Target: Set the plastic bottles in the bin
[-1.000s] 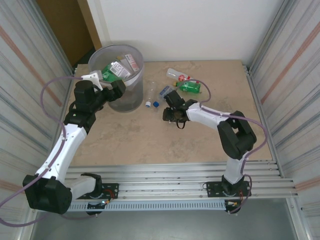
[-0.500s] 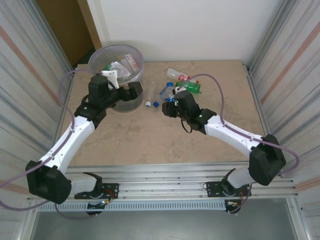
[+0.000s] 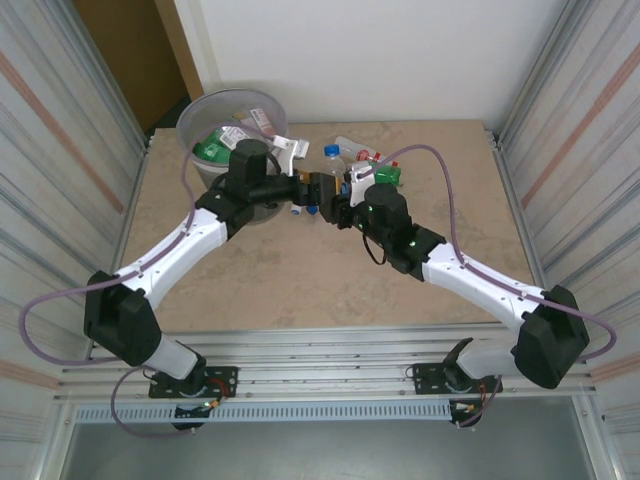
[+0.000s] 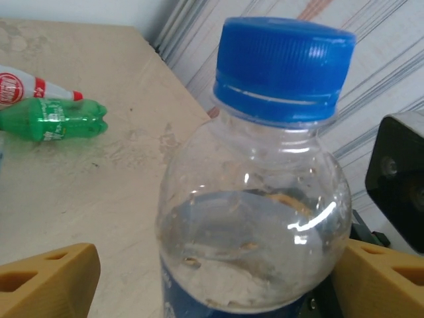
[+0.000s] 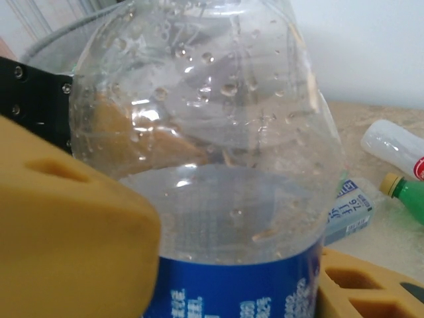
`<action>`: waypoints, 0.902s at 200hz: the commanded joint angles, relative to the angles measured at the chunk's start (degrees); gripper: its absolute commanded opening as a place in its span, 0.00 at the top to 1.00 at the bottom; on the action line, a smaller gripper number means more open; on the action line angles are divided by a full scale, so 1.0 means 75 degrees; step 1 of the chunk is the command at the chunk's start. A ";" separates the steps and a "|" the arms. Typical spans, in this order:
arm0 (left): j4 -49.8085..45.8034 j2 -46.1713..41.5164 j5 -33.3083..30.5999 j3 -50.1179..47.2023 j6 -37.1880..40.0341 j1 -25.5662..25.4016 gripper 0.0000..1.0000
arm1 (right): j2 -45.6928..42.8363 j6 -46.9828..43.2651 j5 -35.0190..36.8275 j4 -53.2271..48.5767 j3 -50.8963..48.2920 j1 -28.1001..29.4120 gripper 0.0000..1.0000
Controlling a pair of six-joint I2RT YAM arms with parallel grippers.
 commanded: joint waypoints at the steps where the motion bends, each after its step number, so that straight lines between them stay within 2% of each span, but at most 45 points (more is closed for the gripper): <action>1: 0.0447 0.0076 0.0485 0.0232 -0.0190 -0.0065 0.15 | -0.0032 -0.0271 -0.0222 0.0527 0.0235 0.0084 0.70; 21: 0.0567 0.0157 0.0537 0.0238 -0.0269 -0.0063 0.24 | 0.0054 -0.0290 -0.0321 0.0591 0.0341 0.0108 0.70; 61: 0.0737 0.0196 0.0556 0.0249 -0.0358 -0.0056 0.57 | 0.0197 -0.0315 -0.0418 0.0591 0.0493 0.0126 0.68; 96: 0.0520 0.0115 0.0320 0.0319 -0.0140 -0.0066 0.77 | 0.0209 -0.0318 -0.0406 0.0544 0.0503 0.0127 0.62; 117: 0.0395 0.0079 0.0160 0.0369 0.0034 -0.0057 0.80 | 0.0172 -0.0307 -0.0389 0.0474 0.0523 0.0137 0.48; 157: -0.0697 0.0008 -0.0576 0.1019 0.0975 -0.0028 0.85 | -0.0025 -0.0306 -0.0159 0.0174 0.0481 0.0137 0.11; 166: -0.0954 -0.0029 -0.0811 0.1203 0.1232 -0.0012 0.86 | -0.0105 -0.0289 -0.0038 0.0085 0.0449 0.0135 0.00; 180: -0.1422 -0.0045 -0.1138 0.1576 0.1640 0.0064 0.86 | -0.0233 -0.0263 0.0154 -0.0125 0.0382 0.0133 0.02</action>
